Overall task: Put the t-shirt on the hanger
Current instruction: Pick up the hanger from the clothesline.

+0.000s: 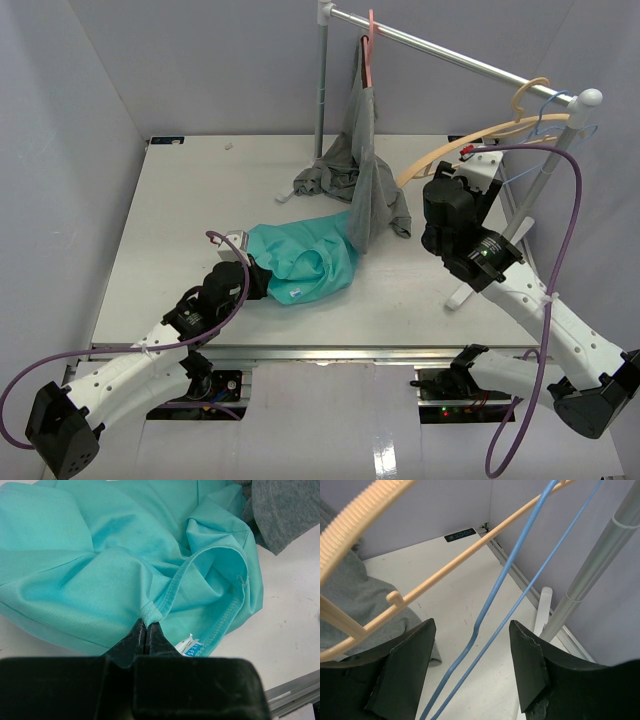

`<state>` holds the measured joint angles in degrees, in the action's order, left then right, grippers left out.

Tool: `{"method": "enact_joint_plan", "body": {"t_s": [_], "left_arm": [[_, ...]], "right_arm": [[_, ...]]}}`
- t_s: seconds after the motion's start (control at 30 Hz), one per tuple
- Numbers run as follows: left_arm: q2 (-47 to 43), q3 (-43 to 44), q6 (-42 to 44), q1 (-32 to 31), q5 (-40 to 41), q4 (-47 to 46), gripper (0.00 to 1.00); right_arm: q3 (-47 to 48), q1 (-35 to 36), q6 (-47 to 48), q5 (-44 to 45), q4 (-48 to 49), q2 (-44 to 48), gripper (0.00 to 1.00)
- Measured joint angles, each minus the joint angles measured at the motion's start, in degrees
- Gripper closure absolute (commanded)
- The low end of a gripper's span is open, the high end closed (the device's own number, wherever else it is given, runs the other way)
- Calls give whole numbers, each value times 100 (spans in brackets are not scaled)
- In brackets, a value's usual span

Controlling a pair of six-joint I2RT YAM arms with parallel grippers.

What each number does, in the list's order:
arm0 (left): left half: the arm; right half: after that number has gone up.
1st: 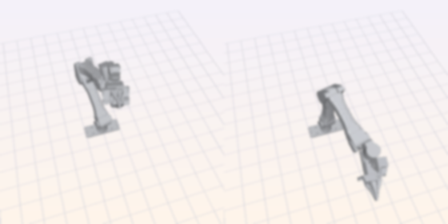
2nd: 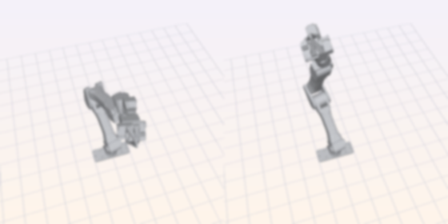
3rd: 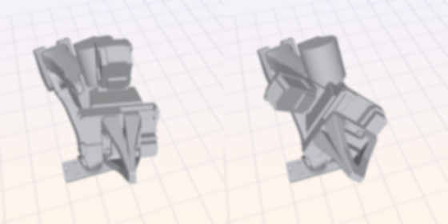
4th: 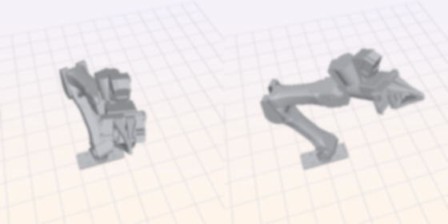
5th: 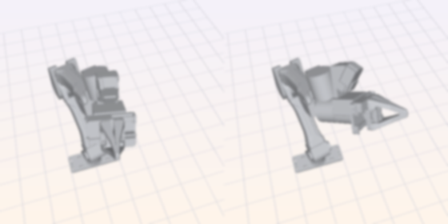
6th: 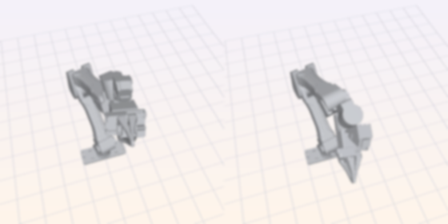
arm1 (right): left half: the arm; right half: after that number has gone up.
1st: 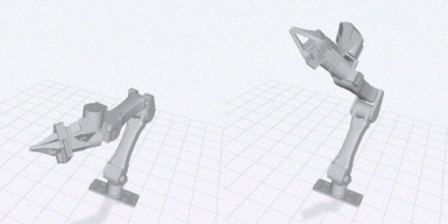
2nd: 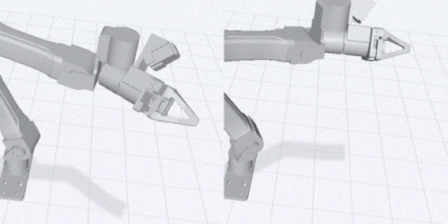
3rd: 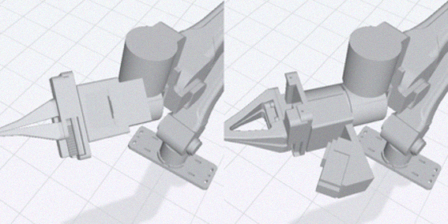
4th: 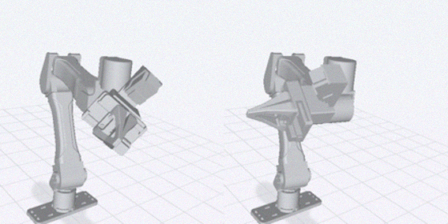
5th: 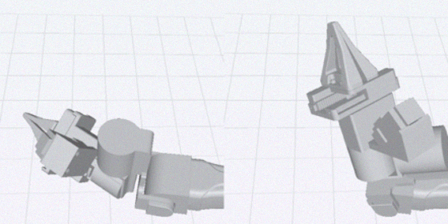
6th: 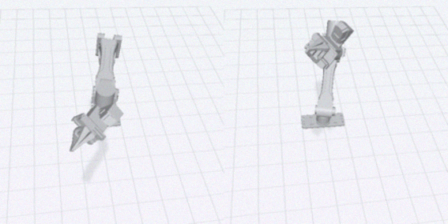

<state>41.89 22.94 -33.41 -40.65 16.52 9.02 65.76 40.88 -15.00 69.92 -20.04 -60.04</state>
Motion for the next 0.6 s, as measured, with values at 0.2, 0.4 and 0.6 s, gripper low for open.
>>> {"method": "enact_joint_plan", "body": {"t_s": [0.2,0.4,0.6], "left_arm": [[-10,0,0,-7,6,2,100],[-30,0,1,-16,11,1,100],[-39,0,2,-37,37,2,100]], "right_arm": [[351,0,66,65,1,-320,44],[422,0,163,128,0,-408,53],[420,0,258,246,-1,-251,62]]}}
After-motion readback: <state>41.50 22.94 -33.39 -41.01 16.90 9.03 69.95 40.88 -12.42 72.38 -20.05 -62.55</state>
